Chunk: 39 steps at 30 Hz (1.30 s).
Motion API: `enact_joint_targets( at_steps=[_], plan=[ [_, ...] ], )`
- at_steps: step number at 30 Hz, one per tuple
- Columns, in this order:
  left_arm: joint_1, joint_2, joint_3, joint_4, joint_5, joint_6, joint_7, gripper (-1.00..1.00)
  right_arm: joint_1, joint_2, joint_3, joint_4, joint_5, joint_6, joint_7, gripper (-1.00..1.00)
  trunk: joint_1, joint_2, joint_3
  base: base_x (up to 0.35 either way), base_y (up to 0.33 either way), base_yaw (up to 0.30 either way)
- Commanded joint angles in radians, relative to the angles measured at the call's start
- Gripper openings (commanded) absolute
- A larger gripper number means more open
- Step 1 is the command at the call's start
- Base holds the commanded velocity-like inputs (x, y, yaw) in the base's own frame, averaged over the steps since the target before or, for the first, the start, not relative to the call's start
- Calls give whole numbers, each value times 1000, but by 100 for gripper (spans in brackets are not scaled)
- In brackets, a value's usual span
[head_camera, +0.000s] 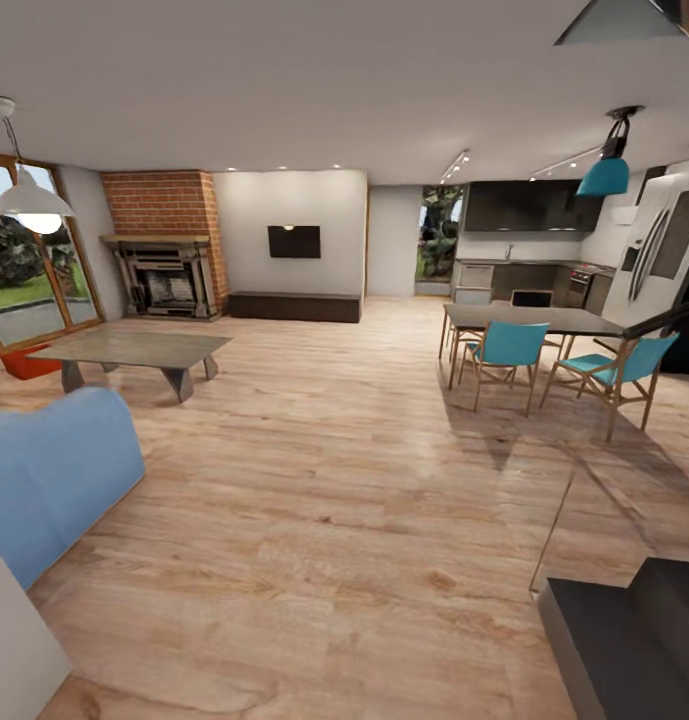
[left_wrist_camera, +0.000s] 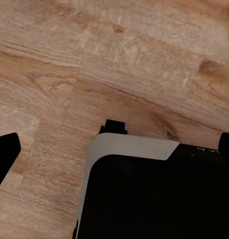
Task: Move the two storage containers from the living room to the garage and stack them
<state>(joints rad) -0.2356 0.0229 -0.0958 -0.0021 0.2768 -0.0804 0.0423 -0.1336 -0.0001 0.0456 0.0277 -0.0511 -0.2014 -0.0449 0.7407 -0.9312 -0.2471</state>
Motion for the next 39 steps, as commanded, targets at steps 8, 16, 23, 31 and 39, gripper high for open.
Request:
enact_joint_targets(
  at_steps=[8,16,23,31,39],
  plan=[
    [-1,0,-9,1,8,-2,2,100,-1,0,6,3,-4,-4,-1,100,1,-1,-1,326,0,-2],
    [-1,0,-9,1,8,-2,2,100,-1,0,5,3,-4,0,-1,100,1,-1,-1,326,1,0],
    [-1,0,-9,1,8,-2,2,100,-1,0,5,3,-4,-1,0,100,1,-1,-1,326,50,0],
    [-1,0,-9,2,9,-2,2,100,-1,5,5,3,-4,-1,0,100,1,-1,-1,326,55,0],
    [-1,0,-9,2,9,-2,2,100,-1,5,5,3,-4,-1,0,100,1,-1,-1,326,69,0]
  ],
)
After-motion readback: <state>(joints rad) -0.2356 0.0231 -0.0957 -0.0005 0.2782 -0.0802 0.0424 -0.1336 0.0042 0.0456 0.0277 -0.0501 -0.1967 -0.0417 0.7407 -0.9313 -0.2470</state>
